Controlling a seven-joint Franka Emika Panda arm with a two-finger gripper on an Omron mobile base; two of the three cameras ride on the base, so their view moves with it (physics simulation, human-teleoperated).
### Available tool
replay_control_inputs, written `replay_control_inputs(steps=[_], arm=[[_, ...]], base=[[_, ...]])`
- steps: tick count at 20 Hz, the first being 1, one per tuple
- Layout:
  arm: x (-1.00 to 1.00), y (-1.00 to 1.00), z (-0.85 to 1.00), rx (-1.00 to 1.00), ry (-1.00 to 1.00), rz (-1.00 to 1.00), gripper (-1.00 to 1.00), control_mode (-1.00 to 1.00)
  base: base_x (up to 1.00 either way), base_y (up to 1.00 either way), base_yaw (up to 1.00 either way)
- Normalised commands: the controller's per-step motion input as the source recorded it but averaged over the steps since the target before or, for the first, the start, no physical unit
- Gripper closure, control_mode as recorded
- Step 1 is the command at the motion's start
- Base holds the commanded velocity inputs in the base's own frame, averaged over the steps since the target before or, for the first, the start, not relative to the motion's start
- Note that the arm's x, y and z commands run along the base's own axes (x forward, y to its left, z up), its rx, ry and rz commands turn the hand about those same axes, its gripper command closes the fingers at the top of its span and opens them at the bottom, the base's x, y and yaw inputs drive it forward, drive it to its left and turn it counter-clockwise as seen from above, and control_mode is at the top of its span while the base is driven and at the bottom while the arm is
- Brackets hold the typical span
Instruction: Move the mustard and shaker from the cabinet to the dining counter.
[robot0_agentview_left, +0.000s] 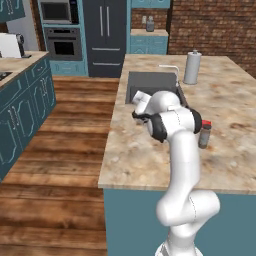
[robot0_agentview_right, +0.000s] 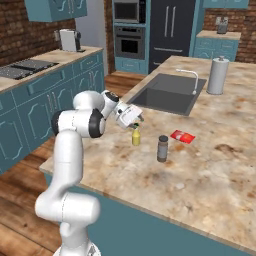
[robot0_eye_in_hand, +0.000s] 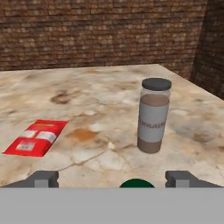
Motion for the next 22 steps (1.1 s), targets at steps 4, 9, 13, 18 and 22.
replay_control_inputs(steps=[4, 9, 13, 18, 22], arm=[[-0.53, 0.06, 0.82, 0.0, -0.11, -0.09, -1.0, -1.0], [-0.77, 0.38, 0.94, -0.02, -0.09, 0.01, -1.0, -1.0], [-1.0, 0.85, 0.38, -0.14, -0.13, 0.3, -1.0, -1.0], [-1.0, 0.81, 0.25, -0.12, -0.06, 0.37, -1.0, -1.0], [-0.62, 0.53, 0.75, 0.0, 0.02, 0.33, -1.0, -1.0]], base=[[0.0, 0.0, 0.0], [0.0, 0.0, 0.0], [0.0, 0.0, 0.0], [0.0, 0.0, 0.0], [0.0, 0.0, 0.0]])
